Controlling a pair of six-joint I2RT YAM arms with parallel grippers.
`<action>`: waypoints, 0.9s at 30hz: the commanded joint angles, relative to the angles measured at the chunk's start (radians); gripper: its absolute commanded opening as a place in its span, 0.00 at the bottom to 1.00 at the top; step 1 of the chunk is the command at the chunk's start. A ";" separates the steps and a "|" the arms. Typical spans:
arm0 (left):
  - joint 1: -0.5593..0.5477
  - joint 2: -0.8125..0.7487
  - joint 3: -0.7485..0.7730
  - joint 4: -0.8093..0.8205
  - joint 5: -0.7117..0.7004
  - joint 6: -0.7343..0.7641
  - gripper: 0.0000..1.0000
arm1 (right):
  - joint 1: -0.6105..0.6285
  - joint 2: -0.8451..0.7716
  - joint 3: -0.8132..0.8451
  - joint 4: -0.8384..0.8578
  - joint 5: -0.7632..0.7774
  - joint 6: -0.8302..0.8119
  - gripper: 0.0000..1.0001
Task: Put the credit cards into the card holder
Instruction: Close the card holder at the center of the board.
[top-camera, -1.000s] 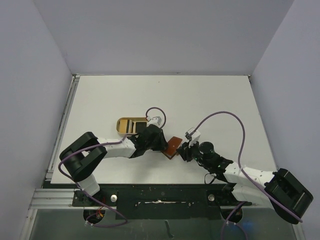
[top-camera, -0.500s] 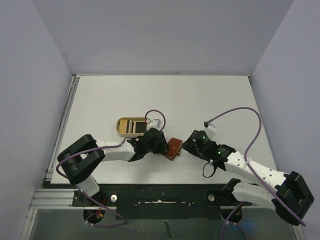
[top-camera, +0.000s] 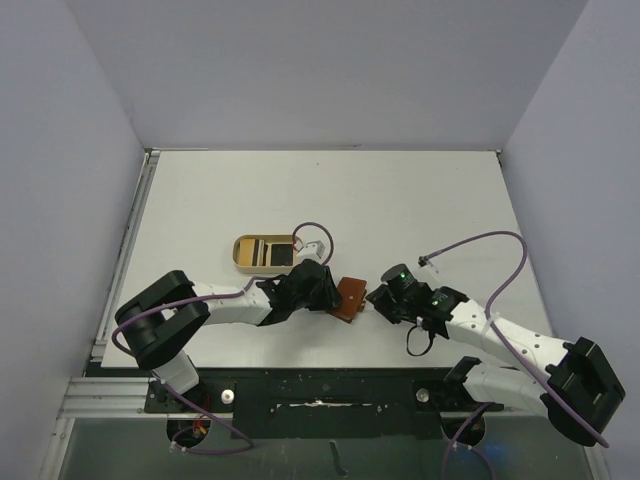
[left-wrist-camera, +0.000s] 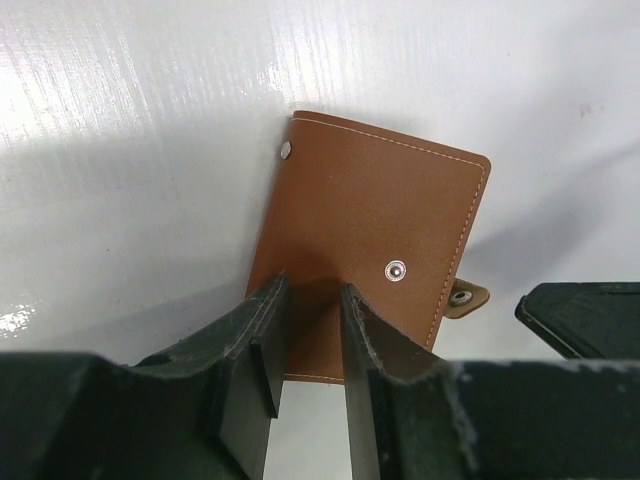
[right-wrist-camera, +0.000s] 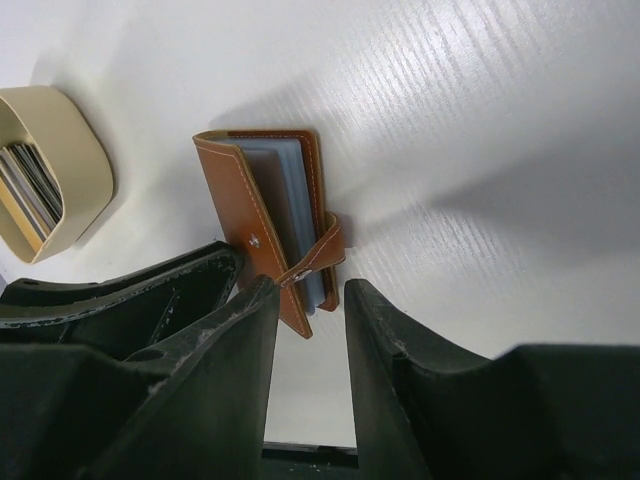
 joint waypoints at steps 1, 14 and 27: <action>-0.009 -0.026 -0.010 -0.034 0.017 -0.003 0.27 | 0.007 0.033 0.039 0.063 -0.017 0.032 0.34; -0.009 -0.020 -0.011 -0.027 0.021 -0.002 0.27 | 0.005 0.090 0.043 0.121 -0.031 0.024 0.34; -0.008 -0.034 -0.017 -0.017 0.033 -0.009 0.27 | -0.002 0.139 0.040 0.120 -0.030 -0.061 0.00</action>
